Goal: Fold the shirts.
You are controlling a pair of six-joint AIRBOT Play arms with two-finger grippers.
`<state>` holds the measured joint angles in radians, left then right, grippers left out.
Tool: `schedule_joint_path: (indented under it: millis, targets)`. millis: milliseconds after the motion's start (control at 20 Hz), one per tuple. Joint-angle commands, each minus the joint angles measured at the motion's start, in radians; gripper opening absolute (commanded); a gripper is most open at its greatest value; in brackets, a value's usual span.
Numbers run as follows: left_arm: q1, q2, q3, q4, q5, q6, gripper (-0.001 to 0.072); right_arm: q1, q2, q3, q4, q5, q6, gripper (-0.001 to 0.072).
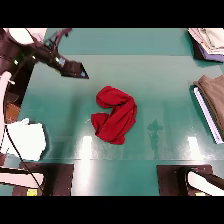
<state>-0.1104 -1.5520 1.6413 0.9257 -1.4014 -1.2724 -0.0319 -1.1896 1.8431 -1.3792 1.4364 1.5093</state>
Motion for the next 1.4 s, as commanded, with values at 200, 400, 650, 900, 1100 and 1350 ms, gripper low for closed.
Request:
schedule_joint_path:
  millis: [200, 400, 650, 900, 1100, 1350]
  targets:
    - [0.015, -0.067, -0.423, -0.203, 0.329, 0.189, 0.0653, 0.000, -0.002, 0.000, 0.001, 0.031, 0.001, 0.0020]
    - [-0.017, -0.104, -0.424, -0.305, 0.397, 0.245, 0.0652, 0.000, -0.003, 0.000, 0.001, 0.046, 0.002, 0.0020]
    - [-0.095, -0.104, -0.424, -0.305, 0.499, 0.259, 0.0652, 0.000, -0.003, 0.000, 0.001, 0.057, 0.038, 0.0020]
    - [-0.109, -0.101, -0.406, -0.306, 0.504, 0.255, 0.0035, 0.013, -0.003, 0.000, 0.003, 0.108, 0.072, 0.0021]
    - [-0.055, -0.080, -0.223, -0.214, 0.317, 0.203, 0.0029, 0.142, 0.004, -0.042, 0.087, 0.134, 0.072, 0.0020]
    - [-0.020, 0.057, 0.041, 0.039, 0.189, 0.163, 0.0030, 0.434, 0.012, -0.413, 0.272, 0.006, 0.088, 0.0583]
